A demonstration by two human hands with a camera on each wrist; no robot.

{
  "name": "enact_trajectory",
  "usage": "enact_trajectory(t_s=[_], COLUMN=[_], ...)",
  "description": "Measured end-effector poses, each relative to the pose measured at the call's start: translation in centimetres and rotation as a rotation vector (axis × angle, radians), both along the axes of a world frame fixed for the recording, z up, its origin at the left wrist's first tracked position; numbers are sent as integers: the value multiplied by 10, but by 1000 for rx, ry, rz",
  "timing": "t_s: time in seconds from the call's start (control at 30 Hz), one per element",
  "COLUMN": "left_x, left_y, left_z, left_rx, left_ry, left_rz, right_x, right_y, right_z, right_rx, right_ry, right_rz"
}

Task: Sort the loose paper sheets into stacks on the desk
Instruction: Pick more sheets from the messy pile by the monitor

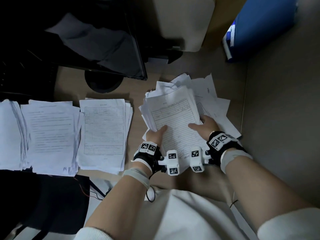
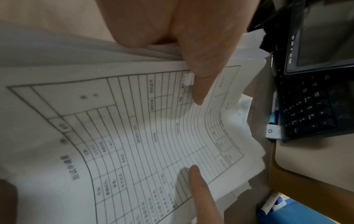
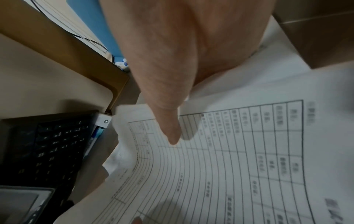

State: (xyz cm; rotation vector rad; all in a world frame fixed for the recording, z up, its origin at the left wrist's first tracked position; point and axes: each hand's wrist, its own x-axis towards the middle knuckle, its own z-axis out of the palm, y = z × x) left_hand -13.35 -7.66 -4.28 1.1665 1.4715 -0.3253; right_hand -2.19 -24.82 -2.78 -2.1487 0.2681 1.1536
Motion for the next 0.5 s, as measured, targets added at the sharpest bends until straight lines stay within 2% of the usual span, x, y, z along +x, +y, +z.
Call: enact_trajectory(t_s=[0.07, 0.3, 0.4, 0.5], left_x=[-4, 9, 13, 11], left_y=[5, 31, 41, 42], left_z=[-7, 12, 15, 14], left_rx=[-10, -66, -63, -68], left_ry=[-25, -191, -170, -115], left_rz=[-12, -113, -214, -344], right_x=[-9, -27, -40, -58], right_y=[1, -7, -14, -21], right_z=[0, 8, 11, 13], right_rx=[32, 13, -126, -230], right_ry=[-34, -25, -95, -73], right_rz=[-47, -256, -486, -688])
